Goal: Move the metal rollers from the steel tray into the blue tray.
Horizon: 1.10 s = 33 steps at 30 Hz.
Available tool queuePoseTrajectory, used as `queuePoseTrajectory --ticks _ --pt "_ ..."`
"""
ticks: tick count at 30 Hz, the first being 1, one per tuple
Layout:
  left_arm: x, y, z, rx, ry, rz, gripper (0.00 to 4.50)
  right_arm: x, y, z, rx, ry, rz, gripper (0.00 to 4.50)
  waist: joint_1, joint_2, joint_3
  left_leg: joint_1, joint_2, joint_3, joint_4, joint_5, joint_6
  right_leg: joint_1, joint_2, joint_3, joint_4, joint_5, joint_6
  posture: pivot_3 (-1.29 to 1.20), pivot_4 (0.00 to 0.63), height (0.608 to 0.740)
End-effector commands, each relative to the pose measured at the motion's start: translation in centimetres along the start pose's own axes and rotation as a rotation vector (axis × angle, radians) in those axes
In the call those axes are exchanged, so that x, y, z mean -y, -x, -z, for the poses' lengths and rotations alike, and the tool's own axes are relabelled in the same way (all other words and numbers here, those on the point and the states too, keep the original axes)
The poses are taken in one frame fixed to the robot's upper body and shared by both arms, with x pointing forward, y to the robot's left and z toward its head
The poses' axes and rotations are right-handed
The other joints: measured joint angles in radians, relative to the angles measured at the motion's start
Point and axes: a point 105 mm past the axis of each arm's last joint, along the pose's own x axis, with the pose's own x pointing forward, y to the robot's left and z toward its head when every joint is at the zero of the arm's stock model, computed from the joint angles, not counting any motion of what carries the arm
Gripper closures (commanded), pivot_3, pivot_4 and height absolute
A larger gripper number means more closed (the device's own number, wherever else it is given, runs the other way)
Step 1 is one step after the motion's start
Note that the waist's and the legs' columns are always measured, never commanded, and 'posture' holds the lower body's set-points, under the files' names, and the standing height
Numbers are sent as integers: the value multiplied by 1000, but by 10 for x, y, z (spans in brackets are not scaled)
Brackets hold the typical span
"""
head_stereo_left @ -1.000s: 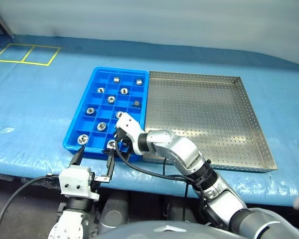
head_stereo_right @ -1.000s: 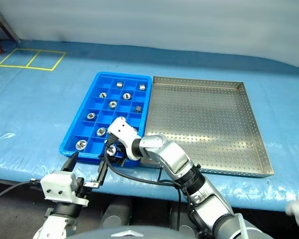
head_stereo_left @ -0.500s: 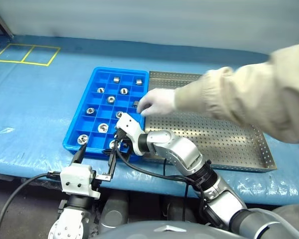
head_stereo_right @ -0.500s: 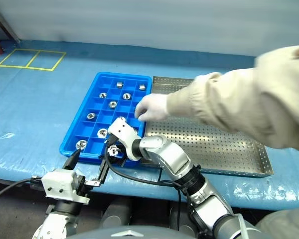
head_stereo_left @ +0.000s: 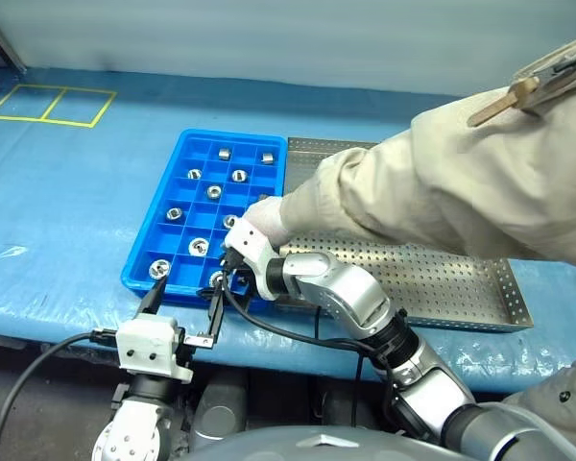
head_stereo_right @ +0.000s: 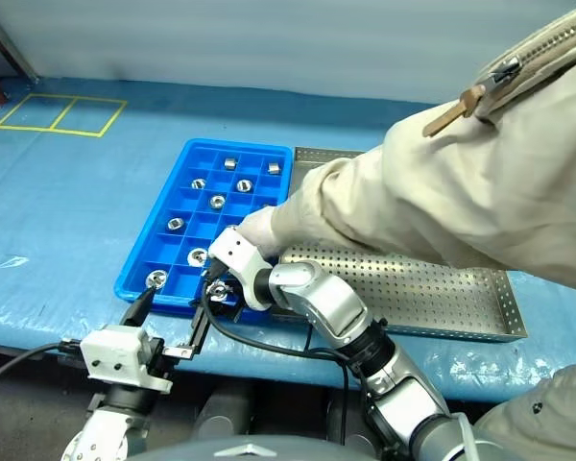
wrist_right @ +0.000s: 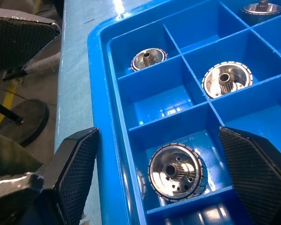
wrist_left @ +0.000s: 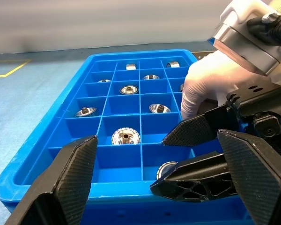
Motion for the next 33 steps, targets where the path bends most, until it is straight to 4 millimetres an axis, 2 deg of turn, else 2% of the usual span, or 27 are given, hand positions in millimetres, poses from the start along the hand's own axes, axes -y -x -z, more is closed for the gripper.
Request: queuePoseTrajectory --ticks 1,33 --pt "0 0 -11 42 -8 9 0 -4 1 -7 24 16 -13 214 0 0 0 0 0 0 0 0 0 0 0 0 0 0 0 409 150 740" --pt "2 0 -11 40 -8 32 0 -11 1 -5 27 8 -27 214 -1 0 0 0 0 0 0 0 0 0 0 0 0 0 0 396 150 740"
